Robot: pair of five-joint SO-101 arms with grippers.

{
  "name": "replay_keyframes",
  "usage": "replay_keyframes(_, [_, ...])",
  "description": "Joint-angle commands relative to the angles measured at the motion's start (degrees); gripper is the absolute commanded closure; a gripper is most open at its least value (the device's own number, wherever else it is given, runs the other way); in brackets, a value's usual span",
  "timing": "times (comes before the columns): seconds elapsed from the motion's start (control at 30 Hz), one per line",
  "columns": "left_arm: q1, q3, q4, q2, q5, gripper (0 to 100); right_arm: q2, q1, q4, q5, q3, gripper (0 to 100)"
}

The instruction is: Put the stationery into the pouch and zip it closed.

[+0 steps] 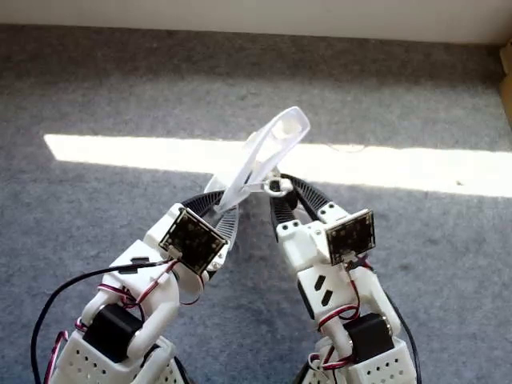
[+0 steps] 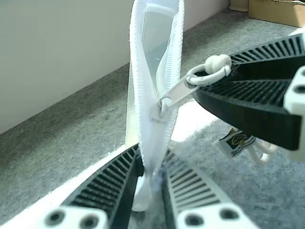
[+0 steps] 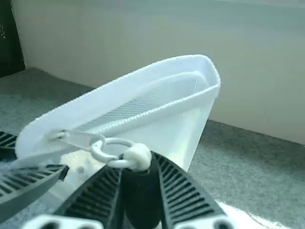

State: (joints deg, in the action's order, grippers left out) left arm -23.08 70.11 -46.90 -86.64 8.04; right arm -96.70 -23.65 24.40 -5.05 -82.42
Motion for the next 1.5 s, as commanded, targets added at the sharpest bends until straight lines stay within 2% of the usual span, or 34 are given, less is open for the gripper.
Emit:
replay_keyframes(0.0, [1.54, -1.80, -0.35, 0.22, -0.35, 99, -0.04, 3.38, -2.15, -0.44, 0.31, 99.3])
replay_keyframes(0.43, [1.54, -1.80, -0.35, 0.22, -0.35, 99, 0.31, 8.48, -8.66, -0.53, 0.31, 99.4])
replay_keyframes(0.7, [1.54, -1.89, -0.44, 0.22, -0.26, 99, 0.31, 11.12, -9.01, -0.62, 0.48, 99.4])
replay_keyframes(1.17, [1.63, -1.98, -0.44, 0.22, -0.26, 99, 0.31, 11.38, -9.01, -0.70, 0.57, 99.4])
replay_keyframes(1.47, [4.97, -3.21, -0.53, 0.22, -0.18, 99, 0.31, 11.38, -9.01, -0.70, 0.57, 99.4])
